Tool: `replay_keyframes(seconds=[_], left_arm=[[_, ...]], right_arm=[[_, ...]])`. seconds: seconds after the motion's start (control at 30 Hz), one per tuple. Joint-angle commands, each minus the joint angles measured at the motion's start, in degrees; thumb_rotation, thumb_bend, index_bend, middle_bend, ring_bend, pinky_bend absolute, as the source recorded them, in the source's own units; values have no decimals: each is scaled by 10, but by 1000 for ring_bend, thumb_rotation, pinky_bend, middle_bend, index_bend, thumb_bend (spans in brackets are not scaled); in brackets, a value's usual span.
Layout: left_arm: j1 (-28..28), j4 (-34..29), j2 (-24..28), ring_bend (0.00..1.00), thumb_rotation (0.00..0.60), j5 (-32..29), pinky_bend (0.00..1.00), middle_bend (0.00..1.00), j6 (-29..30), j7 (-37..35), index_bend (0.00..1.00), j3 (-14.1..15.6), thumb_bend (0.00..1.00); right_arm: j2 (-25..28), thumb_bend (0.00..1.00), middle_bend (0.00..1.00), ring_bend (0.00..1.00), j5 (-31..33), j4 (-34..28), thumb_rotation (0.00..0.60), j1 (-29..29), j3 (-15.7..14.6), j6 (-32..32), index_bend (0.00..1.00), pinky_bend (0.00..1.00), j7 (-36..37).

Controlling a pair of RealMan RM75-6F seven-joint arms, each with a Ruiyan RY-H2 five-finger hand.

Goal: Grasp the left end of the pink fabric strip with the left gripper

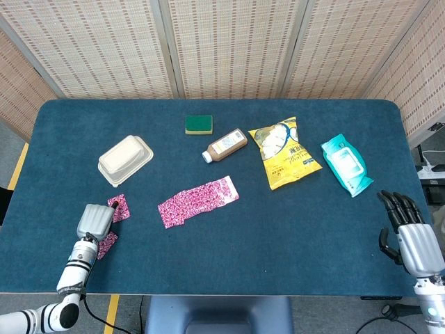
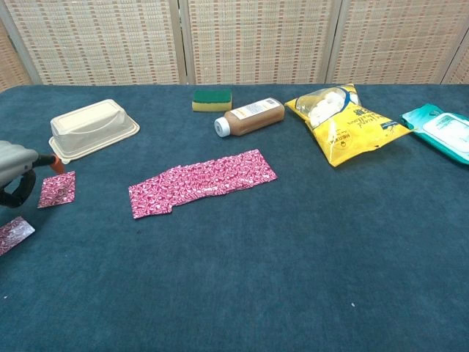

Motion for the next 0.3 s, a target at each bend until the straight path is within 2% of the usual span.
replay_keyframes(seconds=[0.03,0.17,0.3], left_arm=[[58,-14,22,720,600,199,704,594,168,-163,176,8,734],[97,-11,50,665,600,281,689,527,252,-238,156,29,710],[139,4,74,621,600,309,656,470,278,-290,154,61,700]], right_arm=[[2,739,61,0,5,-3,600,1,0,-7,29,63,-4],[4,739,61,0,0,-7,600,-1,-3,-2,29,63,-7],[-1,739,61,0,-6,-5,600,-6,-4,10,29,63,-10]])
